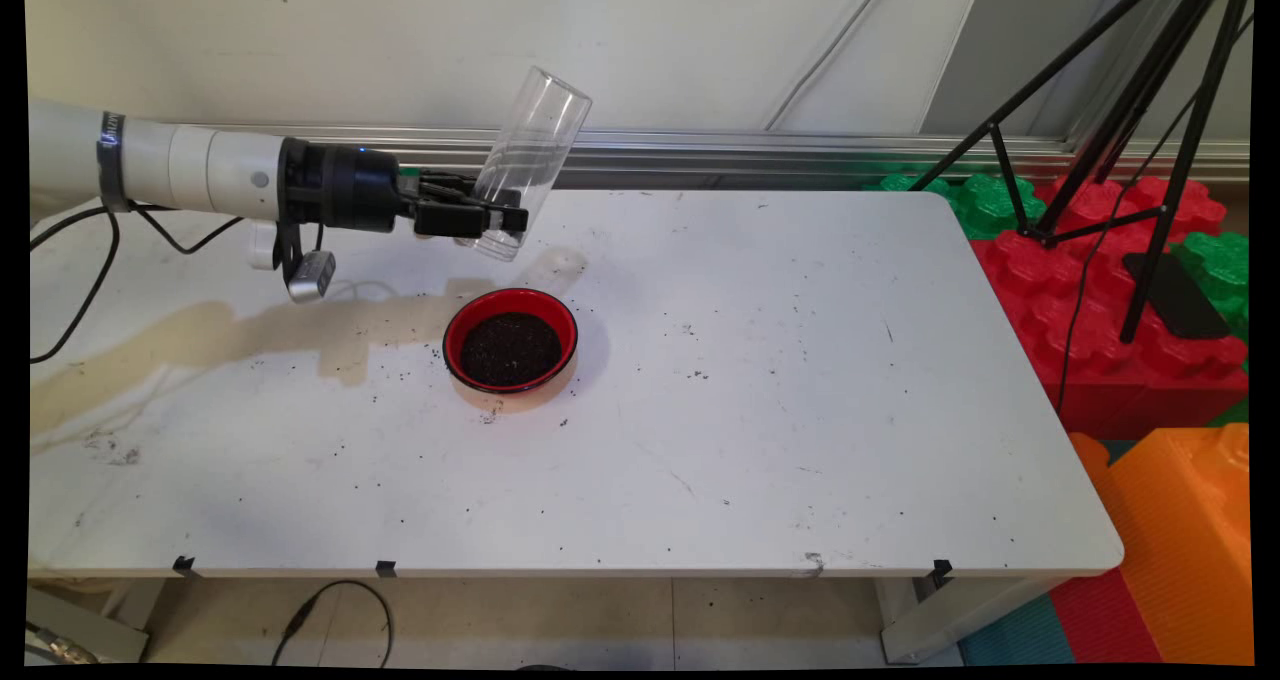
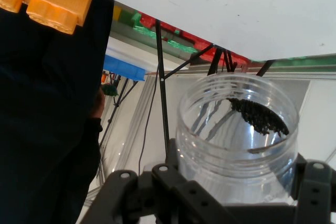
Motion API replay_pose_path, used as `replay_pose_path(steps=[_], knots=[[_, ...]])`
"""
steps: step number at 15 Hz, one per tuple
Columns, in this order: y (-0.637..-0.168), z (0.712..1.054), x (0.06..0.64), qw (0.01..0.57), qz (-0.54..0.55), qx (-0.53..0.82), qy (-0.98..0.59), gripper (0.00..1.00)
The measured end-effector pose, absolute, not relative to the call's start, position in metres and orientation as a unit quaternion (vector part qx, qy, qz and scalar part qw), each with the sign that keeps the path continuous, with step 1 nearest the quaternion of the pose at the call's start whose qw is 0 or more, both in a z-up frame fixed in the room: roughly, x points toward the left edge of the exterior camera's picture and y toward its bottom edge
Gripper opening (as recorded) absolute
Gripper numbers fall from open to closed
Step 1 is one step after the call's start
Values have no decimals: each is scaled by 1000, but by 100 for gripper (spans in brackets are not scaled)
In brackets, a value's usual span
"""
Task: Pour the black seasoning powder in the red bowl
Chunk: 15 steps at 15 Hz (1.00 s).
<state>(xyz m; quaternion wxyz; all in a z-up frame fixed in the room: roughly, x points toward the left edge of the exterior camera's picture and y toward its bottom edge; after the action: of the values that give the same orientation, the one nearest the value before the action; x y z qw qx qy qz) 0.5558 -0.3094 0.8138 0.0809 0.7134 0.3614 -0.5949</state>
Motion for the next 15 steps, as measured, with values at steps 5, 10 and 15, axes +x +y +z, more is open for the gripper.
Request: replay_pose_path(steps=[5,10,15], knots=[[-308,815,555,87,-597,716,351,0],[-307,816,555,91,-598,718,345,0],[-306,816,555,92,-599,719,341,0]])
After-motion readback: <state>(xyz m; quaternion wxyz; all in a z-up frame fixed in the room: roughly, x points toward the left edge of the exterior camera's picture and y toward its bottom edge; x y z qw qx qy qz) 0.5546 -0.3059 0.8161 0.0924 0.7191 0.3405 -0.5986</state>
